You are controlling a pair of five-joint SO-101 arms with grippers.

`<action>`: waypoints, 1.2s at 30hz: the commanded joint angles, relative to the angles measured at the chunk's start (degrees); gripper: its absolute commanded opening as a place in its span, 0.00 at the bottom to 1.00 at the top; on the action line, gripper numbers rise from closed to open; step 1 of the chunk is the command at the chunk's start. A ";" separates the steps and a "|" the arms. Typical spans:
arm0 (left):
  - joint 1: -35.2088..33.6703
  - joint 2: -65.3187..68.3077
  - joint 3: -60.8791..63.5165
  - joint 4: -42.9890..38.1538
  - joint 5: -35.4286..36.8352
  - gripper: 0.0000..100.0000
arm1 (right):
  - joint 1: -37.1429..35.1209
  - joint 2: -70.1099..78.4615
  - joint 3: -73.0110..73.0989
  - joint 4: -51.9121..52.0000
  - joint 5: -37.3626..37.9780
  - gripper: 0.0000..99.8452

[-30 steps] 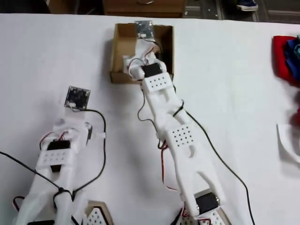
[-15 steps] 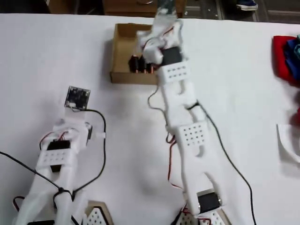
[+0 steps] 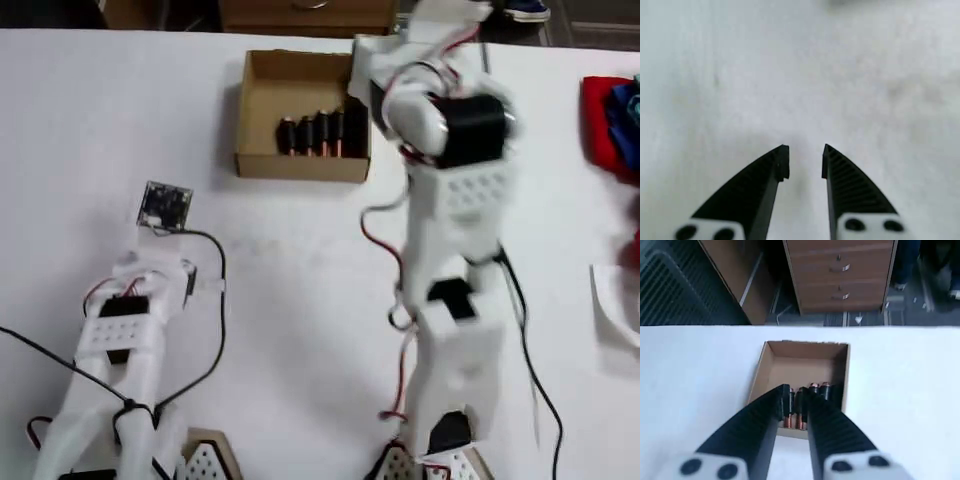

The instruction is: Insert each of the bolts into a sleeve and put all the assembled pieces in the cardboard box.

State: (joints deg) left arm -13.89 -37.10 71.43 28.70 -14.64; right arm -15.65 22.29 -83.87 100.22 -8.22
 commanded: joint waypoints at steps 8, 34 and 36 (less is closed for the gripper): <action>0.26 -21.27 -26.51 49.85 -0.09 0.13 | 1.27 -59.30 76.40 1.10 18.73 0.02; 3.87 -66.81 25.63 34.73 6.77 0.13 | 18.86 -123.65 180.22 -37.93 8.79 0.02; 6.24 -66.99 25.63 35.60 8.53 0.13 | 18.15 -123.47 180.84 -37.49 7.47 0.02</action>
State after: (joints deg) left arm -10.81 -102.95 95.78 64.13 -8.92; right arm 2.81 -101.14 96.09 63.30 2.24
